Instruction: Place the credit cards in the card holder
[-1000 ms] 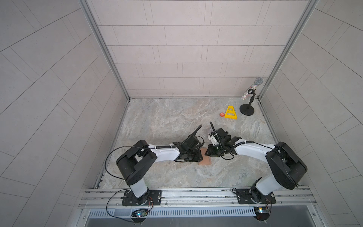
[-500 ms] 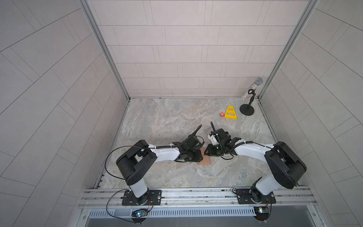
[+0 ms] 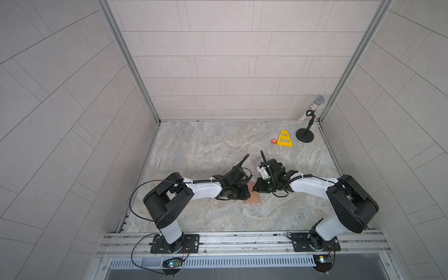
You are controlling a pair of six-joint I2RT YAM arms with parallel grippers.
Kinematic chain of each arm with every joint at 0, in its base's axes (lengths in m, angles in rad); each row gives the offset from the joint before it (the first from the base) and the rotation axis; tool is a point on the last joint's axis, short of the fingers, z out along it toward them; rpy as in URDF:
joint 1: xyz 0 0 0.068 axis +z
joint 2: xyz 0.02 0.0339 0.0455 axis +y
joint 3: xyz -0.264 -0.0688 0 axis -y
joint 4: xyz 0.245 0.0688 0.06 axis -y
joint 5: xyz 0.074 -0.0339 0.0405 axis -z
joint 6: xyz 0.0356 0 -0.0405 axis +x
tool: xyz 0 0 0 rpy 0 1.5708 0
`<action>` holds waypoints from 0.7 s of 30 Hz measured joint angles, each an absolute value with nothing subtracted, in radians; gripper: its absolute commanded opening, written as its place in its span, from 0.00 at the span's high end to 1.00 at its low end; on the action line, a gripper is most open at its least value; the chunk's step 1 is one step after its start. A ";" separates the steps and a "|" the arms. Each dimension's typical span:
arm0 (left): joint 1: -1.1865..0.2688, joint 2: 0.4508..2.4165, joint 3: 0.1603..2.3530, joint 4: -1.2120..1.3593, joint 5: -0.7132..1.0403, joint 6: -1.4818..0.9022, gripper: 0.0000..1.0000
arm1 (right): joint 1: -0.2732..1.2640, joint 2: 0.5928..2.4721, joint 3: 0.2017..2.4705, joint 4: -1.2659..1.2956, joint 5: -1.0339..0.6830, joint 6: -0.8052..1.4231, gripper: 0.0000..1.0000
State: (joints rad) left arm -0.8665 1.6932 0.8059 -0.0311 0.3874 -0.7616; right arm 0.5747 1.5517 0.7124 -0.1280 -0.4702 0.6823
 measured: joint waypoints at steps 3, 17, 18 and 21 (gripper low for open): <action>-0.869 1.687 0.806 -0.043 0.385 -0.760 0.62 | 0.575 1.552 0.706 -0.115 -0.472 0.682 0.83; -0.879 1.559 0.830 -0.138 0.353 -0.699 0.62 | 0.587 1.561 0.695 -0.074 -0.495 0.682 0.84; -0.879 1.560 0.838 -0.131 0.355 -0.698 0.66 | 0.587 1.561 0.695 -0.074 -0.495 0.682 0.84; -0.879 1.567 0.852 -0.110 0.368 -0.704 0.77 | 0.587 1.561 0.695 -0.074 -0.495 0.682 0.84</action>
